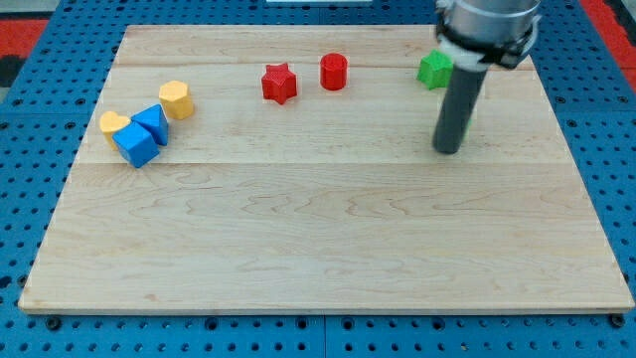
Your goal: Move the green circle to the green star
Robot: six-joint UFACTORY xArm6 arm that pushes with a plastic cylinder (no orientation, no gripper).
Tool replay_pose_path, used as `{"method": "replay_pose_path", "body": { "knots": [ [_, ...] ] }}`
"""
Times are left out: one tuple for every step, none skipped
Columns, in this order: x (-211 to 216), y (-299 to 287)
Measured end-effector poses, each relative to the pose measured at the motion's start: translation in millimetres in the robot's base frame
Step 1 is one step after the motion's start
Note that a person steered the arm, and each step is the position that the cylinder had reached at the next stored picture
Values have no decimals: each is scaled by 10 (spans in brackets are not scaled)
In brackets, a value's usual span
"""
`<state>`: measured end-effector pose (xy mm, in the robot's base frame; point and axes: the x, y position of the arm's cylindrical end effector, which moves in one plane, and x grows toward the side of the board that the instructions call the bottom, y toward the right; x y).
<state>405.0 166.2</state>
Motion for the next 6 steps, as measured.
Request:
{"method": "replay_pose_path", "body": {
  "knots": [
    [346,108],
    [119,330],
    [-402,255],
    [-628,-142],
    [-366,71],
    [-456,79]
  ]
}}
